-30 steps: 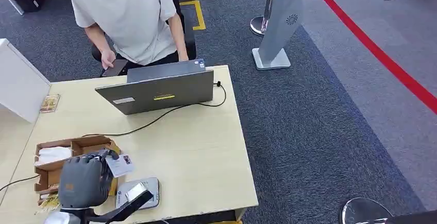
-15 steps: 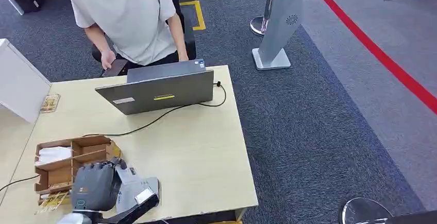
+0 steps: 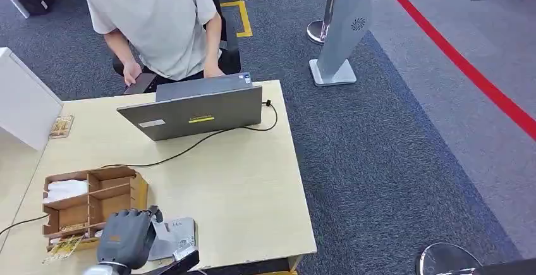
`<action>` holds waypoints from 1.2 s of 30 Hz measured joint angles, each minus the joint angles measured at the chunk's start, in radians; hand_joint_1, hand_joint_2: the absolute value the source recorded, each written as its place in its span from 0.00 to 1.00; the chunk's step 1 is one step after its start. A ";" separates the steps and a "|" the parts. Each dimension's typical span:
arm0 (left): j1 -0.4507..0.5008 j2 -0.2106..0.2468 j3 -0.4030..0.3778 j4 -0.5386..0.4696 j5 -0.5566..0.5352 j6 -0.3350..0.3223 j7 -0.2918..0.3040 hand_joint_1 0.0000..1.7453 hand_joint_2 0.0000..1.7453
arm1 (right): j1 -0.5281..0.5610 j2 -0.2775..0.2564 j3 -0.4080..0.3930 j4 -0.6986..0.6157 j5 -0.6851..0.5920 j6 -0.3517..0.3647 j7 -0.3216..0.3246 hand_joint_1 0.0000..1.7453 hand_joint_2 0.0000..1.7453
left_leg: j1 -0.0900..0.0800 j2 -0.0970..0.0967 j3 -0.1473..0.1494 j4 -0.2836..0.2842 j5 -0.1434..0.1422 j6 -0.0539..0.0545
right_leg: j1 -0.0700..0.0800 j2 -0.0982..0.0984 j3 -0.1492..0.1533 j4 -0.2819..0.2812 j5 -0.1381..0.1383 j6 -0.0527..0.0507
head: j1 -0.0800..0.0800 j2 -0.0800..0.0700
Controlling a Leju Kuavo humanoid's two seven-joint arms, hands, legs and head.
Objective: Pass the card to the sensor for recognition and then transmit it.
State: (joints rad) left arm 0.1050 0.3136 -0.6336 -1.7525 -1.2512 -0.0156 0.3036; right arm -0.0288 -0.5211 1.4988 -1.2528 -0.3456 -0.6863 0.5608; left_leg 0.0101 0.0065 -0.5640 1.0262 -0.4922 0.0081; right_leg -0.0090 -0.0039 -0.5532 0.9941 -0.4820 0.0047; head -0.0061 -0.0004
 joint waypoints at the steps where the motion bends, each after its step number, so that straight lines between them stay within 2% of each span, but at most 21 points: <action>1: 0.000 0.003 -0.001 0.000 0.000 -0.005 0.000 1.00 1.00 | 0.000 0.000 0.000 0.000 0.001 0.000 0.002 0.00 0.00 | 0.000 0.000 0.000 0.000 0.000 0.000 | 0.000 0.000 0.000 0.000 0.000 0.000 | 0.000 0.000; 16: 0.004 0.039 -0.016 0.000 0.031 -0.072 0.033 1.00 1.00 | 0.000 0.000 -0.005 -0.001 0.033 0.010 0.013 0.00 0.00 | 0.000 0.000 0.000 0.000 0.000 0.000 | 0.000 0.000 0.000 0.000 0.000 0.000 | 0.000 0.000; 25: 0.004 0.058 -0.025 0.000 0.048 -0.084 0.048 1.00 1.00 | 0.000 0.001 -0.014 0.002 0.052 0.027 0.014 0.00 0.00 | 0.000 0.000 0.000 0.000 0.000 0.000 | 0.000 0.000 0.000 0.000 0.000 0.000 | 0.000 0.000; 30: 0.003 0.056 -0.025 -0.002 0.030 -0.043 0.049 1.00 1.00 | 0.002 0.002 -0.023 0.003 0.071 0.031 0.014 0.00 0.00 | 0.000 0.000 0.000 0.000 0.000 0.000 | 0.000 0.000 0.000 0.000 0.000 0.000 | 0.000 0.000; 34: 0.003 0.045 -0.025 -0.021 -0.022 0.040 0.027 1.00 1.00 | 0.008 0.002 -0.026 0.002 0.077 0.026 0.020 0.00 0.00 | 0.000 0.000 0.000 0.000 0.000 0.000 | 0.000 0.000 0.000 0.000 0.000 0.000 | 0.000 0.000; 36: 0.002 0.037 -0.025 -0.032 -0.034 0.050 0.025 1.00 1.00 | 0.012 0.002 -0.029 0.000 0.085 0.024 0.020 0.00 0.00 | 0.000 0.000 0.000 0.000 0.000 0.000 | 0.000 0.000 0.000 0.000 0.000 0.000 | 0.000 0.000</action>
State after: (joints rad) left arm 0.1074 0.3506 -0.6584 -1.7845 -1.2848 0.0339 0.3288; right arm -0.0172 -0.5196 1.4694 -1.2532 -0.2609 -0.6622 0.5810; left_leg 0.0101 0.0065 -0.5640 1.0262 -0.4922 0.0081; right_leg -0.0091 -0.0039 -0.5533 0.9941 -0.4820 0.0047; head -0.0061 -0.0004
